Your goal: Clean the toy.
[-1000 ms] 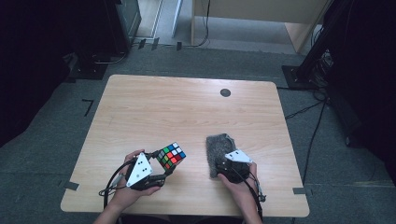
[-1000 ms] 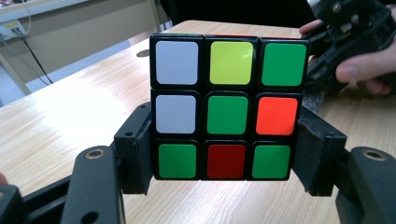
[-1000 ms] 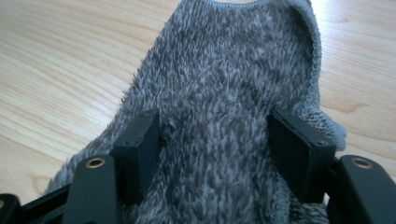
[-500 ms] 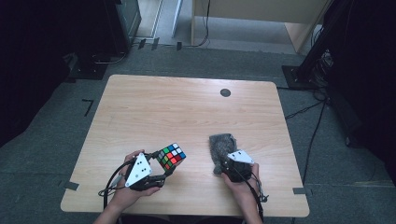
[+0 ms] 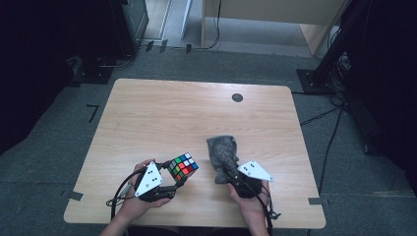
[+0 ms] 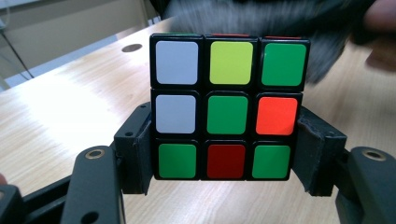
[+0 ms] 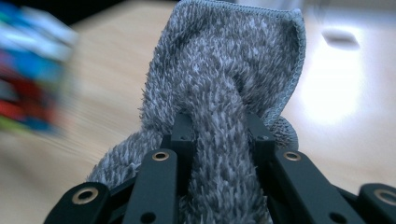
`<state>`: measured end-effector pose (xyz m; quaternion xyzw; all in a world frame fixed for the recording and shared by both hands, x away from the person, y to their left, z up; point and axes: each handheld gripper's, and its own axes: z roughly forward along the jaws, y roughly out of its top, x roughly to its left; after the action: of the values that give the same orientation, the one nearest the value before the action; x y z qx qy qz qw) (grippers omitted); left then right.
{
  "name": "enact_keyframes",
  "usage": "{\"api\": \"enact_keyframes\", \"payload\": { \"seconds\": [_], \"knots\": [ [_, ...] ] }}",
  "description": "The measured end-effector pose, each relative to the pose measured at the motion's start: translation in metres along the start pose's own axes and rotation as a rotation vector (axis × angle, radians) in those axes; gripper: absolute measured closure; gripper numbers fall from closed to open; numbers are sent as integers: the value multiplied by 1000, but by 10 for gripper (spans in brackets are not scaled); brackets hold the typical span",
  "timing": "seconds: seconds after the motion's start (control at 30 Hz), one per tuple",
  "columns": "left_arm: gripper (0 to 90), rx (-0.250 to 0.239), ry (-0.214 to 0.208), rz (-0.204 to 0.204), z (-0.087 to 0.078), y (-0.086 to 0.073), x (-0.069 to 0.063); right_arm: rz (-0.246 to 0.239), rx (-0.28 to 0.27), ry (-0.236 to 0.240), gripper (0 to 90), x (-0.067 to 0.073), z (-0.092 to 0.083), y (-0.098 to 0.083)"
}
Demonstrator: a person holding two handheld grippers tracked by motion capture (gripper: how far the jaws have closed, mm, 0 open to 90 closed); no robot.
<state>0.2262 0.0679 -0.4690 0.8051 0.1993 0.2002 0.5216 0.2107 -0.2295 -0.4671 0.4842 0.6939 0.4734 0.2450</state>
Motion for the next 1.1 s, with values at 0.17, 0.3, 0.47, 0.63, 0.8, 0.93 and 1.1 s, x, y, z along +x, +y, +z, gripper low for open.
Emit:
{"api": "enact_keyframes", "payload": {
  "seconds": [0.17, 0.3, 0.47, 0.63, 0.8, 0.93, 1.1],
  "knots": [
    [340, 30, -55, 31, 6, -1, -8, -32, -114, 164, 713, 32, -23, 22],
    [340, 37, -73, 69, 9, 0, -16, -76, -103, 306, 709, 58, -27, 27],
    [341, 7, -72, 84, 3, 4, -17, -41, -67, 273, 707, 53, -18, 19],
    [341, -11, -74, 60, 0, 4, -12, -16, -32, 188, 705, 36, -14, 16],
    [341, 20, -71, 76, 5, 2, -15, -66, -101, 301, 697, 55, -23, 22],
    [341, 2, -60, 79, 2, 5, -16, -90, -91, 286, 697, 62, -21, 21],
    [341, -29, -57, 48, -3, 6, -10, -31, -40, 177, 698, 39, -16, 17]
  ]
}}
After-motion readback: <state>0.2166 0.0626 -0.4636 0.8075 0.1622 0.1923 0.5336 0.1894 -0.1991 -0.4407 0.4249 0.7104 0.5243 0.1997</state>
